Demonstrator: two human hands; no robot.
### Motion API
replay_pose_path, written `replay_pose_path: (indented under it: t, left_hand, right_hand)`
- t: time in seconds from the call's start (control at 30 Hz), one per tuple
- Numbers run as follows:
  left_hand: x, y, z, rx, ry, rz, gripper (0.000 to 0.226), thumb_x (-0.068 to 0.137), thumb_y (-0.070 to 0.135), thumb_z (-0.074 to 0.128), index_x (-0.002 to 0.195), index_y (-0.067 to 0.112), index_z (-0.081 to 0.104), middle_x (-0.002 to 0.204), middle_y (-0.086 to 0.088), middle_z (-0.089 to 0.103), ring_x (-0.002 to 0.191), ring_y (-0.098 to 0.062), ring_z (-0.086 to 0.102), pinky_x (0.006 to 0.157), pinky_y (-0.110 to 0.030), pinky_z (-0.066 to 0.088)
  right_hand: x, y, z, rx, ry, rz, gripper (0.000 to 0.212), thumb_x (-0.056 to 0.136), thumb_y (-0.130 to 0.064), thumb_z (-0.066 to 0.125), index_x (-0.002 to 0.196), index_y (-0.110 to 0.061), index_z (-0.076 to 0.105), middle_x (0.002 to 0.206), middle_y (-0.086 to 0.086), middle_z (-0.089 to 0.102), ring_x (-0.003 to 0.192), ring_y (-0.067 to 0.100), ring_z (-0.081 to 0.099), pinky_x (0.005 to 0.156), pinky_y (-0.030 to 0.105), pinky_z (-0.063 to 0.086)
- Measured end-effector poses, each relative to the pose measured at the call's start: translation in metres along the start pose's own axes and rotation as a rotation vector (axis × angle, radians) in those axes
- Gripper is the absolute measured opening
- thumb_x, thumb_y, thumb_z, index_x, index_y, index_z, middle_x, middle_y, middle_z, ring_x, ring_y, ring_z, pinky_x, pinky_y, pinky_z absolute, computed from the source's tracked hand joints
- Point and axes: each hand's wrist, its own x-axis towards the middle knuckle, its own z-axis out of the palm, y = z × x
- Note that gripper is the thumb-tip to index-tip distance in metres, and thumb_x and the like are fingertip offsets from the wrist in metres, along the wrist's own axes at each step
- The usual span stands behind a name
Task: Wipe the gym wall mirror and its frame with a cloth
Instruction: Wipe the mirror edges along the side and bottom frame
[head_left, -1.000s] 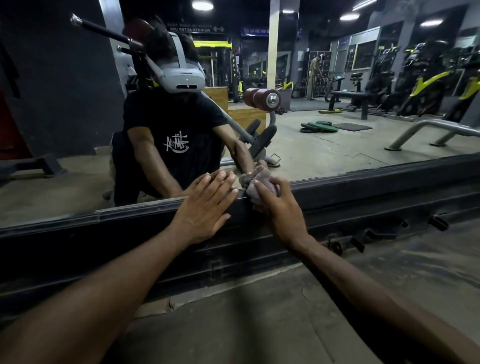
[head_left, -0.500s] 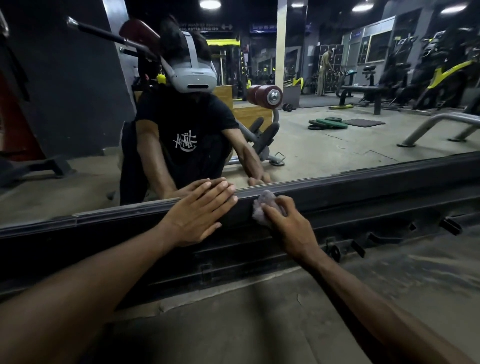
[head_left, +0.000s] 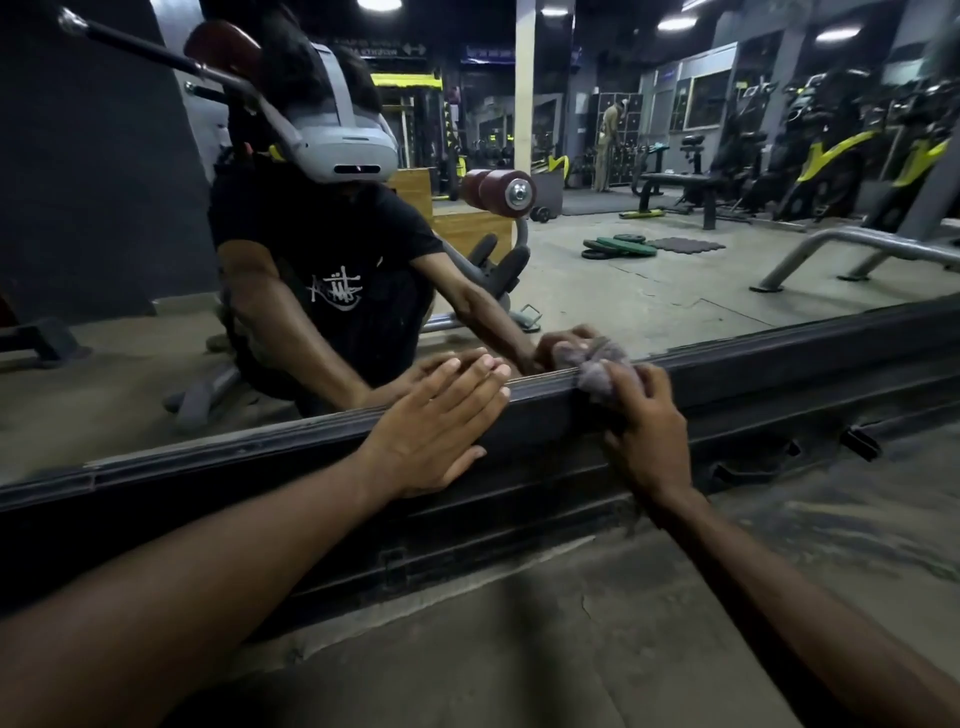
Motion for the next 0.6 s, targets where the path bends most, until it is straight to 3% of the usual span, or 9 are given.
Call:
replay_pose_path:
  t: [0.07, 0.2, 0.23, 0.4, 0.5, 0.6]
  left_hand:
    - [0.002, 0.006, 0.002, -0.016, 0.008, -0.029, 0.083, 0.095, 0.051, 0.048, 0.157, 0.002, 0.026, 0.166, -0.022, 0.018, 0.155, -0.039, 0.014, 0.126, -0.053, 0.006]
    - [0.012, 0.012, 0.005, -0.044, 0.061, -0.078, 0.083, 0.093, 0.051, 0.052, 0.157, 0.004, 0.029, 0.166, -0.022, 0.020, 0.154, -0.040, 0.017, 0.125, -0.055, 0.009]
    - [0.015, 0.014, 0.004, -0.041, 0.060, -0.075, 0.082, 0.093, 0.050, 0.051, 0.158, 0.006, 0.029, 0.166, -0.022, 0.020, 0.154, -0.041, 0.017, 0.124, -0.056, 0.010]
    - [0.024, 0.020, 0.009, -0.074, 0.044, -0.047, 0.083, 0.093, 0.051, 0.055, 0.156, 0.004, 0.028, 0.165, -0.024, 0.021, 0.153, -0.042, 0.017, 0.124, -0.056, 0.010]
    - [0.034, 0.026, 0.005, -0.091, 0.052, -0.093, 0.085, 0.091, 0.053, 0.057, 0.155, 0.004, 0.030, 0.165, -0.022, 0.021, 0.153, -0.040, 0.015, 0.124, -0.055, 0.009]
    - [0.048, 0.033, 0.004, -0.097, 0.043, -0.133, 0.087, 0.090, 0.053, 0.058, 0.156, 0.003, 0.029, 0.167, -0.022, 0.017, 0.154, -0.039, 0.014, 0.124, -0.055, 0.012]
  right_hand:
    - [-0.010, 0.001, -0.004, -0.028, 0.020, 0.147, 0.059, 0.079, -0.008, 0.073, 0.134, -0.018, 0.053, 0.129, 0.012, 0.042, 0.082, 0.046, 0.063, 0.067, 0.043, 0.051]
    - [-0.046, -0.013, 0.013, -0.075, -0.280, -0.208, 0.055, 0.086, -0.020, 0.073, 0.130, -0.027, 0.040, 0.132, 0.002, 0.032, 0.080, 0.046, 0.065, 0.059, 0.043, 0.051]
    - [-0.045, -0.012, 0.015, -0.078, -0.300, -0.216, 0.053, 0.089, -0.023, 0.071, 0.131, -0.029, 0.040, 0.132, 0.001, 0.033, 0.084, 0.043, 0.065, 0.061, 0.043, 0.053]
    - [-0.018, 0.011, -0.002, -0.141, -0.173, 0.032, 0.066, 0.088, -0.018, 0.072, 0.142, -0.034, 0.037, 0.126, 0.006, 0.039, 0.078, 0.046, 0.063, 0.062, 0.044, 0.052]
    - [0.003, 0.026, -0.025, -0.136, -0.065, 0.181, 0.073, 0.084, -0.012, 0.074, 0.144, -0.031, 0.036, 0.124, 0.005, 0.036, 0.075, 0.047, 0.063, 0.061, 0.053, 0.055]
    - [0.000, 0.014, -0.019, -0.062, -0.190, -0.137, 0.076, 0.081, -0.015, 0.080, 0.143, -0.031, 0.038, 0.130, 0.003, 0.037, 0.084, 0.041, 0.066, 0.062, 0.050, 0.058]
